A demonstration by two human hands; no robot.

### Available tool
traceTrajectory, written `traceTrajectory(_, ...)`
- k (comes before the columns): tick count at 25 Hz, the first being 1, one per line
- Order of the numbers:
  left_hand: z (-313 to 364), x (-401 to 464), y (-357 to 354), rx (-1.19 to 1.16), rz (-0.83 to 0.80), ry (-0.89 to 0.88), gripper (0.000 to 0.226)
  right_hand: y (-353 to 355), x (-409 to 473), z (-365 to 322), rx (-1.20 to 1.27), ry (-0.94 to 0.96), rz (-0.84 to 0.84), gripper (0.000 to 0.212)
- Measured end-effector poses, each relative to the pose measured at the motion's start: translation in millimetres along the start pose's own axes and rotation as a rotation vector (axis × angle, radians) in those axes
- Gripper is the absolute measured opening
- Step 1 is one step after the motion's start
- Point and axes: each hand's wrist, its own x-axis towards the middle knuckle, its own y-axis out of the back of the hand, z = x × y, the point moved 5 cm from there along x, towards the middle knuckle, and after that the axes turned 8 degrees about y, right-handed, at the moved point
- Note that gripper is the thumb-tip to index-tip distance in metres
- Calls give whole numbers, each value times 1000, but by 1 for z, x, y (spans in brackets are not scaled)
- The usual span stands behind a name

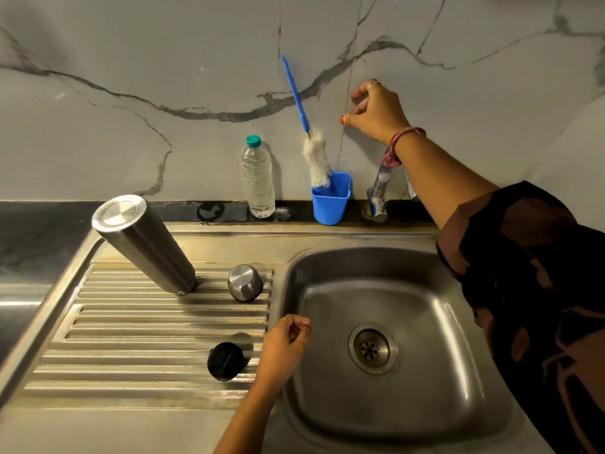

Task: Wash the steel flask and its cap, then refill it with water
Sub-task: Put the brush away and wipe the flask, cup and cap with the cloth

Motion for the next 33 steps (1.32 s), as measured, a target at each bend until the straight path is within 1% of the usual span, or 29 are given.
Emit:
traceTrajectory(4, -1, 1, 0, 9, -2, -10, 10, 2, -3, 3, 0, -24, -4, 43)
traceTrajectory(10, 1, 0, 1, -5, 1, -25, 11, 10, -8, -7, 14, -11, 9, 39)
traceTrajectory(14, 7, -8, 4, -20, -23, -68, 11, 23, -27, -22, 49, 4, 58, 35)
traceTrajectory(18, 13, -27, 11, 4, -41, -153, 13, 35, -70, -43, 99, 37, 94, 31)
traceTrajectory(22, 18, -52, 30, 53, -37, -261, 14, 39, -125, -62, 154, 52, 115, 31)
traceTrajectory(25, 21, -58, 49, 122, -20, -340, 14, 30, -164, -61, 237, -28, 142, 29)
traceTrajectory(28, 23, -70, 80, 193, 3, -414, 9, 7, -208, -66, 359, -118, 135, 25)
traceTrajectory(30, 31, -77, 104, 249, 51, -492, 7, -11, -233, -66, 424, -175, 142, 24)
traceTrajectory(33, 46, -83, 144, 351, 167, -604, 8, -39, -265, -65, 484, -222, 156, 22)
